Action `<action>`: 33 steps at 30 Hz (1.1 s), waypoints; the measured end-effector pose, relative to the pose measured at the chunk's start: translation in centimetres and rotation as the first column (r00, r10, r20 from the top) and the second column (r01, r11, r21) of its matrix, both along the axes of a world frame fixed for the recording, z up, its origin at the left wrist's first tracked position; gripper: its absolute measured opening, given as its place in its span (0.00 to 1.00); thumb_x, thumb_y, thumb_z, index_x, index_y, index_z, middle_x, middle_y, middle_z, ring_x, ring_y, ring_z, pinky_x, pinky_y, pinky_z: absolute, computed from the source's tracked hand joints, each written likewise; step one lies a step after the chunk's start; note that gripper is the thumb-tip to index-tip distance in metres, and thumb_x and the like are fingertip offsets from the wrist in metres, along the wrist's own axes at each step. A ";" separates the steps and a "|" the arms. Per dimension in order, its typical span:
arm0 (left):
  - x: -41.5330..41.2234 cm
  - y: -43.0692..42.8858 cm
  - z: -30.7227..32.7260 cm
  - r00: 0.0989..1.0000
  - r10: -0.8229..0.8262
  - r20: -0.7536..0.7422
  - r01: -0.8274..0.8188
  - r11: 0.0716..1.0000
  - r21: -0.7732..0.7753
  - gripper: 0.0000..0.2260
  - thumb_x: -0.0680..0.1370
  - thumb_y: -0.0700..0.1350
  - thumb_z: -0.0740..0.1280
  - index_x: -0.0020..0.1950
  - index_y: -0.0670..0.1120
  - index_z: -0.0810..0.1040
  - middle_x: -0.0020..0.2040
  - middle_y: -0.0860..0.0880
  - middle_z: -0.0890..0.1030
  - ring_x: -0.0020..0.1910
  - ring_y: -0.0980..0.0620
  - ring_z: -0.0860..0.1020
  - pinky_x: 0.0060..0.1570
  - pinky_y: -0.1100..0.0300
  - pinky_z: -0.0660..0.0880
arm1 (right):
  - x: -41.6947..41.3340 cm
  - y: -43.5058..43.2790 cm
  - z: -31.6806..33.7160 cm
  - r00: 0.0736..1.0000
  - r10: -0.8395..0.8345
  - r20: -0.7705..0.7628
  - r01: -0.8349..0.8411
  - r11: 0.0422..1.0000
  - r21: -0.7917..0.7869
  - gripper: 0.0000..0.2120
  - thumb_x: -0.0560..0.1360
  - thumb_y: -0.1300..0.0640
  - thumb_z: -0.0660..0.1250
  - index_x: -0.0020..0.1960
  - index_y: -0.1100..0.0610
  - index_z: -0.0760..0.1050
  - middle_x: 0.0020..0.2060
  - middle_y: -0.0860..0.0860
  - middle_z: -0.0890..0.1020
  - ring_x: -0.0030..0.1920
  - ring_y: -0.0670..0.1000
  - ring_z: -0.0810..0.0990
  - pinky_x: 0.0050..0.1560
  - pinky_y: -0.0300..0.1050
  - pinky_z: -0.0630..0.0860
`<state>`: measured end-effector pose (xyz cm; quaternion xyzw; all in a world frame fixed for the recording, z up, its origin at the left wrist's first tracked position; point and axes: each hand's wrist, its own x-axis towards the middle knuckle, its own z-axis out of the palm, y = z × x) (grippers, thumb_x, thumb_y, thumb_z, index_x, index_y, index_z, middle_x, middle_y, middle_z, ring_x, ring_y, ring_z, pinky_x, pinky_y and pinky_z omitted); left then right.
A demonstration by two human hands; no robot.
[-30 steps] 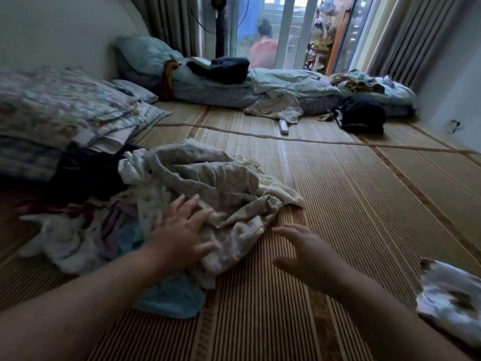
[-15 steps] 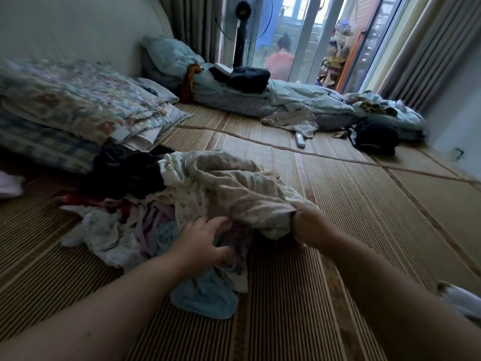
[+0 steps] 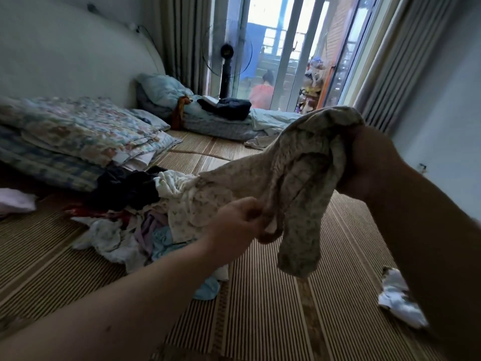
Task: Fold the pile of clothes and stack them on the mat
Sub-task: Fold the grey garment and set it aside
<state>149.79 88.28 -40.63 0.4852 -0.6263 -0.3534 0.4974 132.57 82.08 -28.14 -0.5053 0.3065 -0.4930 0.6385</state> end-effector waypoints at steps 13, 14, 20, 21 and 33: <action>0.8 0.7 6.3 0.988 0.123 0.097 -0.117 0.991 -0.071 0.06 0.78 0.42 0.64 0.43 0.52 0.75 0.31 0.52 0.78 0.28 0.60 0.75 0.25 0.71 0.67 | -3.6 6.2 -7.7 0.742 -0.269 -0.614 0.184 0.962 -0.200 0.19 0.73 0.53 0.70 0.63 0.53 0.72 0.49 0.48 0.79 0.46 0.44 0.80 0.39 0.36 0.71; 0.1 0.8 6.6 0.977 0.093 0.189 -0.082 0.994 -0.065 0.06 0.78 0.42 0.64 0.43 0.52 0.75 0.33 0.53 0.77 0.29 0.59 0.75 0.26 0.71 0.67 | -2.2 7.3 -7.7 0.785 -0.138 -0.604 0.050 0.986 -0.160 0.17 0.72 0.51 0.70 0.59 0.52 0.75 0.47 0.47 0.81 0.45 0.44 0.82 0.39 0.35 0.74; -2.5 1.1 7.9 0.921 -0.030 0.389 0.043 0.999 -0.027 0.04 0.76 0.43 0.67 0.43 0.52 0.76 0.35 0.54 0.77 0.29 0.60 0.73 0.26 0.72 0.66 | 1.9 8.4 -10.3 0.414 -0.332 -0.848 -0.102 0.908 -0.405 0.09 0.73 0.58 0.67 0.34 0.55 0.73 0.28 0.47 0.76 0.30 0.45 0.73 0.34 0.43 0.74; -2.3 1.2 8.2 0.880 -0.026 0.474 0.065 0.996 -0.066 0.04 0.75 0.44 0.68 0.44 0.53 0.76 0.37 0.55 0.77 0.32 0.59 0.75 0.28 0.73 0.67 | 1.5 8.1 -10.3 0.317 -0.409 -0.856 -0.126 0.876 -0.466 0.10 0.74 0.60 0.65 0.34 0.55 0.72 0.28 0.45 0.73 0.30 0.44 0.71 0.32 0.39 0.70; 3.4 0.0 13.7 0.492 0.156 0.857 0.006 0.983 -0.182 0.06 0.74 0.40 0.65 0.45 0.50 0.80 0.41 0.52 0.79 0.41 0.49 0.77 0.37 0.60 0.70 | -8.6 6.6 0.5 0.532 -0.343 -0.774 0.184 0.939 -0.290 0.06 0.74 0.57 0.69 0.42 0.61 0.79 0.33 0.53 0.82 0.30 0.47 0.79 0.30 0.39 0.70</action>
